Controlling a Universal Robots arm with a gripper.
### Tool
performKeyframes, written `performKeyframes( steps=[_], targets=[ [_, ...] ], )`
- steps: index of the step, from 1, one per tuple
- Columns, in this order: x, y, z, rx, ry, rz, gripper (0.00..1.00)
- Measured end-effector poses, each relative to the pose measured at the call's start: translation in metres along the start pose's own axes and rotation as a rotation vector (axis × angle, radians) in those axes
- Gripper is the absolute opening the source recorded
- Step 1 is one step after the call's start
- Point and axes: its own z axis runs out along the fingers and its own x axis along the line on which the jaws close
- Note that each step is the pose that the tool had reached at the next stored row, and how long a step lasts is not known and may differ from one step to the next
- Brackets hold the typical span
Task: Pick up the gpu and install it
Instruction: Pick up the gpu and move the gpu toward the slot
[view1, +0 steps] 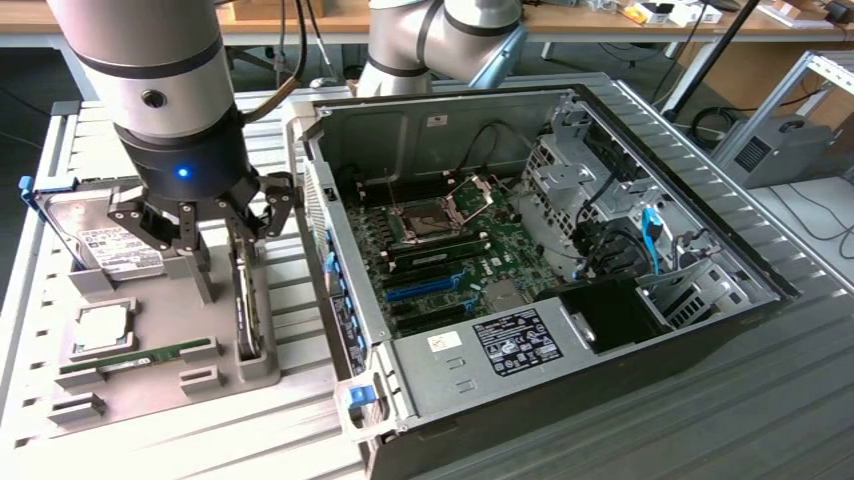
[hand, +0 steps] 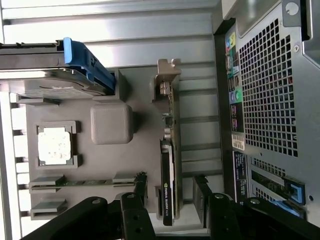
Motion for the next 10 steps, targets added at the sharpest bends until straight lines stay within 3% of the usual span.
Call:
performKeyframes(
  steps=[10],
  targets=[
    [0.0001, -0.0001, 0.0027, -0.0003, -0.0003, 0.000, 0.50]
  ],
)
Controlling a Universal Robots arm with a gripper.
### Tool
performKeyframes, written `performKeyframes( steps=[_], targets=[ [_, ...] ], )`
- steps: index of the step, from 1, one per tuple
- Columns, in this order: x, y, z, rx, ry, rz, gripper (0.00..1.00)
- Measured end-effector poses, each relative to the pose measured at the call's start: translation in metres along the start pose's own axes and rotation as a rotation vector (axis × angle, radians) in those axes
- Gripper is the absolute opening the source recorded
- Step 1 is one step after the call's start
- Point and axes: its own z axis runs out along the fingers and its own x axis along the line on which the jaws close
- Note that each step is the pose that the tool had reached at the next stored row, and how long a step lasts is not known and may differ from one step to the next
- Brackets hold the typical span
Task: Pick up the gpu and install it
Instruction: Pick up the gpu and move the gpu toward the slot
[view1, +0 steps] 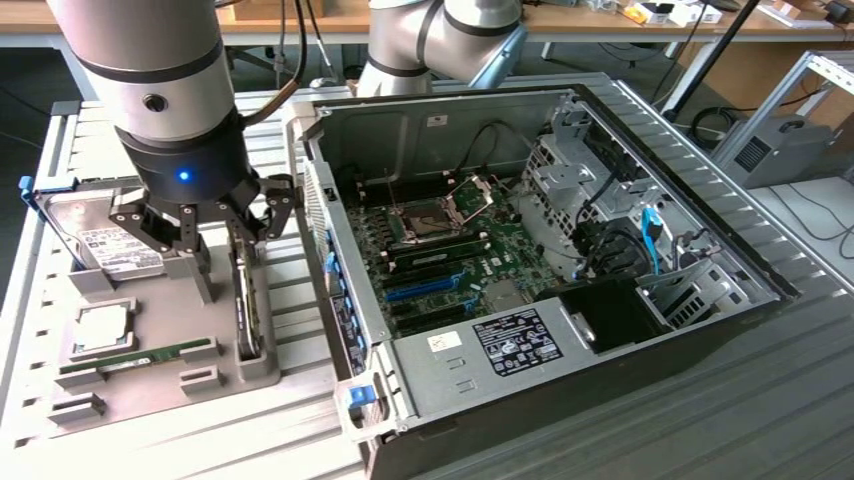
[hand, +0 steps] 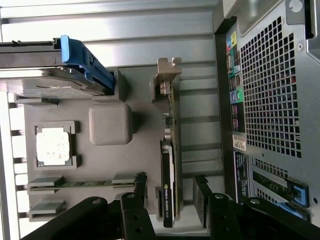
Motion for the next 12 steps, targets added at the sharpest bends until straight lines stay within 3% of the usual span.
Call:
performKeyframes(
  steps=[12],
  targets=[
    [0.0002, -0.0004, 0.0076, 0.0003, 0.0003, 0.000, 0.50]
  ],
)
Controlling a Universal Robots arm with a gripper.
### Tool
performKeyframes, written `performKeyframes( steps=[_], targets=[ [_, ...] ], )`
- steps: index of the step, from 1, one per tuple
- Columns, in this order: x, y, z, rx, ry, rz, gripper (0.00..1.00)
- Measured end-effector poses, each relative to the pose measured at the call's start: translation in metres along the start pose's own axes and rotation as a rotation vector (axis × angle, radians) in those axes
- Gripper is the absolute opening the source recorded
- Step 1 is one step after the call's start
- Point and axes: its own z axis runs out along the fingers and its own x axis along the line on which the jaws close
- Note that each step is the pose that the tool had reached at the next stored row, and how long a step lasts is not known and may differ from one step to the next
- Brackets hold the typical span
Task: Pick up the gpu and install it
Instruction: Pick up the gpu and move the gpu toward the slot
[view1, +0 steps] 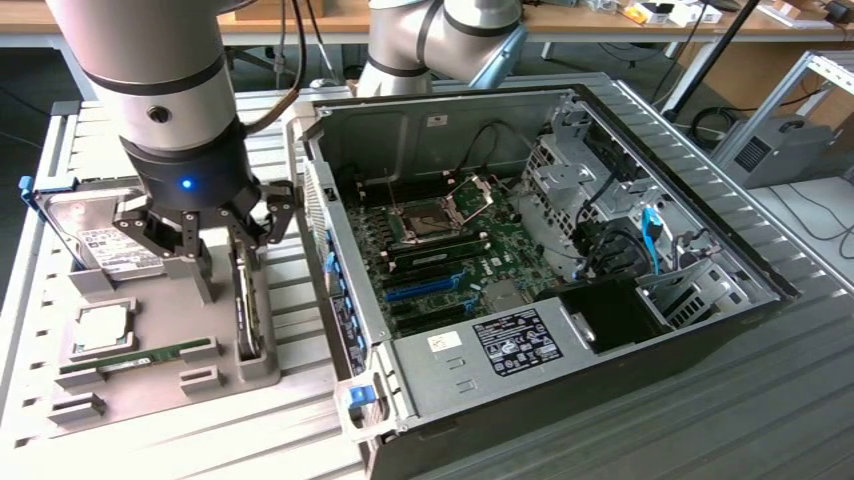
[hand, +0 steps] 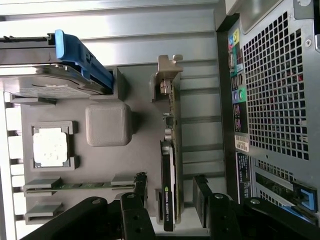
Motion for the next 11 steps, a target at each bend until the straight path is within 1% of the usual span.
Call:
performKeyframes(
  steps=[11],
  targets=[
    [0.0001, -0.0001, 0.0022, 0.0000, 0.0000, 0.000, 0.50]
  ],
)
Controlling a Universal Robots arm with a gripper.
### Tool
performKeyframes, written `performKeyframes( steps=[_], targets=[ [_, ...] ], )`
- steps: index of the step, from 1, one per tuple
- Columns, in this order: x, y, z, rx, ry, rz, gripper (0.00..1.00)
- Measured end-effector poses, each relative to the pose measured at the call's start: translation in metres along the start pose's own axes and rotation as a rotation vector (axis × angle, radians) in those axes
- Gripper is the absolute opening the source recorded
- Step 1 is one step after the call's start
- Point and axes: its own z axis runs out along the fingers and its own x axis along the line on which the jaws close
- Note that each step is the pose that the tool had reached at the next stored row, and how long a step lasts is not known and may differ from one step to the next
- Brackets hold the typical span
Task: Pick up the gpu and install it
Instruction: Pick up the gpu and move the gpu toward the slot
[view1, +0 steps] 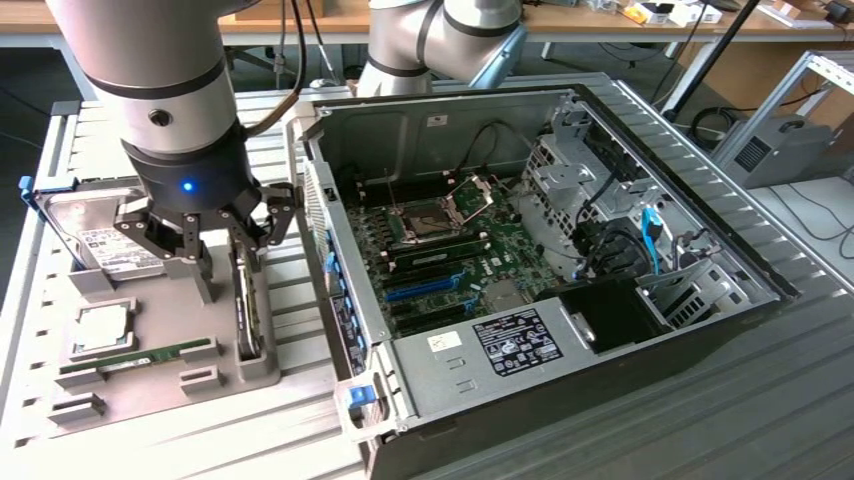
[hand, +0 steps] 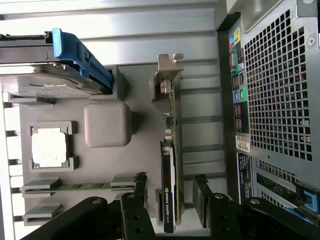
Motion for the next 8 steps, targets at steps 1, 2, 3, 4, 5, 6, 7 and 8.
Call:
performKeyframes(
  steps=[1, 2, 3, 4, 5, 6, 7, 8],
  targets=[
    [0.0000, 0.0000, 0.0002, 0.0000, 0.0000, 0.000, 0.50],
    [0.0000, 0.0000, 0.0006, 0.0000, -0.0001, 0.000, 0.50],
    [0.0000, 0.0000, 0.0009, -0.0001, -0.0001, 0.000, 0.50],
    [0.0000, -0.0001, 0.0013, 0.0000, 0.0000, 0.000, 0.50],
    [0.0000, -0.0001, 0.0017, -0.0001, 0.0000, 0.000, 0.50],
    [0.0000, -0.0001, 0.0021, -0.0001, -0.0001, 0.000, 0.50],
    [0.0000, -0.0001, 0.0028, -0.0001, 0.0000, 0.000, 0.50],
    [0.0001, -0.0002, 0.0033, 0.0000, 0.0000, 0.000, 0.50]
  ],
)
